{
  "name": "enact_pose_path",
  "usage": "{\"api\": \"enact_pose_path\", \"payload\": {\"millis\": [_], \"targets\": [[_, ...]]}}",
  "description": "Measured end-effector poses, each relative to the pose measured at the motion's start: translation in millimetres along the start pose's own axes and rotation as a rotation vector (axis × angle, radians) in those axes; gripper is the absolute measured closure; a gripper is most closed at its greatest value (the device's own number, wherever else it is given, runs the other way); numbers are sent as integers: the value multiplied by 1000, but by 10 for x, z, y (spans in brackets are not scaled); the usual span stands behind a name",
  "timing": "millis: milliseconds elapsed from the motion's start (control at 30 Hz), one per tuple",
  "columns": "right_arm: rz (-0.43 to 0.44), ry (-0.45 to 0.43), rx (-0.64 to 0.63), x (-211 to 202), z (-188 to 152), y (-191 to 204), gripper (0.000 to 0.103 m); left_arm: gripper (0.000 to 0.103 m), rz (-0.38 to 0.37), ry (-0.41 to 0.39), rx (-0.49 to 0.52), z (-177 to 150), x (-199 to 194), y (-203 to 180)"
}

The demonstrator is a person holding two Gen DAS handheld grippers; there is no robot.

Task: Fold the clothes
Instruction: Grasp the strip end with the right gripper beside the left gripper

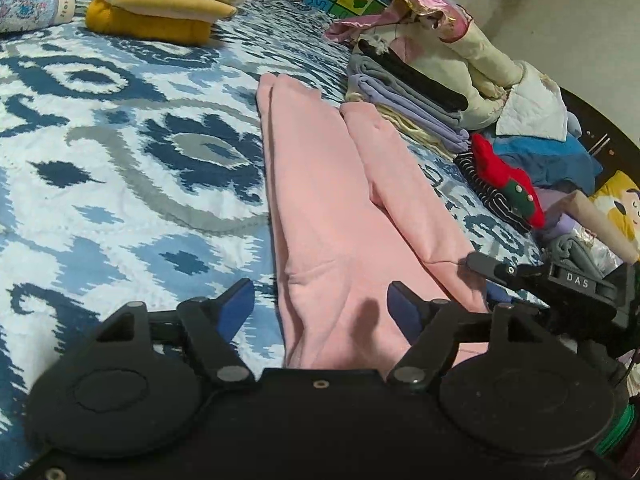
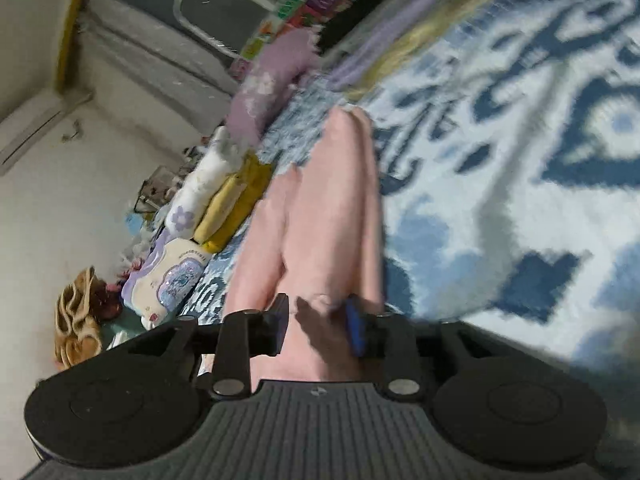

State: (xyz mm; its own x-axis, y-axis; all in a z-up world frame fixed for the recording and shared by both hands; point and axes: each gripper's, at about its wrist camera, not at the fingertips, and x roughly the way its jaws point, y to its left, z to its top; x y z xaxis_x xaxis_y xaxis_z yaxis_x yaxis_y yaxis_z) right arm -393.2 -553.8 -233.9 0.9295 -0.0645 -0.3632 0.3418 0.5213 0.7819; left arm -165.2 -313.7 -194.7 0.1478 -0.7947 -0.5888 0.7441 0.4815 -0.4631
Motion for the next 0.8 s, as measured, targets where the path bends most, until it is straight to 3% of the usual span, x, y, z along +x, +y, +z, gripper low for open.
{"api": "enact_pose_path", "payload": {"millis": [100,167,300,433,633,800], "targets": [[44,51,127,95,22,-167,89,26,6,1,27,-8,14,-32],[89,82,219,101,42,-295,92,26,7,3,31,-4,11,-37],[97,147,226,109,51,-335,96,26,-4,10,7,33,13,-7],[72,160,123,88,60,-214,95,26,2,8,18,34,33,-27],[-25,184,-163,83,35,97,95,23,4,9,48,29,64,-55],[-3,187,-111,-26,58,45,93,23,-12,13,33,47,45,-27]]}}
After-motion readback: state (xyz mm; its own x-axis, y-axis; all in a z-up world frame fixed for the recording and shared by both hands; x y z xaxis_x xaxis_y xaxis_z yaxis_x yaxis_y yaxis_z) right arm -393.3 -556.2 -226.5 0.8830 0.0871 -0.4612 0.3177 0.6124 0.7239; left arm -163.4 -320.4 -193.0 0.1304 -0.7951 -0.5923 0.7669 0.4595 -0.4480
